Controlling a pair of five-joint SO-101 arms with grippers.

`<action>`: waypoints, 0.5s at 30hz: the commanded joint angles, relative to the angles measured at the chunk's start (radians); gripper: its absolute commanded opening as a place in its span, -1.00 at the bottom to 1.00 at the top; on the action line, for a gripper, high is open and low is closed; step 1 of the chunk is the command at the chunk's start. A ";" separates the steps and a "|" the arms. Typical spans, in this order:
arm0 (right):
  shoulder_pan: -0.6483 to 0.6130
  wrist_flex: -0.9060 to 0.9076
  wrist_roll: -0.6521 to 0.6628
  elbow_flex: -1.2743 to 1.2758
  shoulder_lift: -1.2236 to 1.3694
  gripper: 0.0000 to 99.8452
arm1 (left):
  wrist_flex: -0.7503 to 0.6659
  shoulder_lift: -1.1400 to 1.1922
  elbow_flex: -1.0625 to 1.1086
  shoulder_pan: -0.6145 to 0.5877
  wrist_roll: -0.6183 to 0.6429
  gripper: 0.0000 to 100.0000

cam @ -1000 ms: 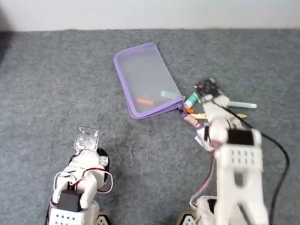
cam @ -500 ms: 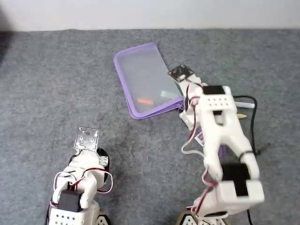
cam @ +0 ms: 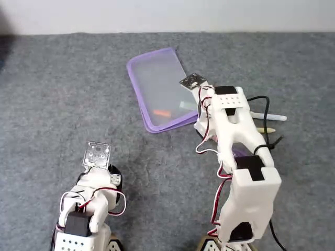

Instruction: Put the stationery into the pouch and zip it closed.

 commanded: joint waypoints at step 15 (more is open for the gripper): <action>-0.010 0.024 0.012 -0.052 0.125 -0.82 | 0.005 -0.011 -0.008 0.002 -0.009 -0.97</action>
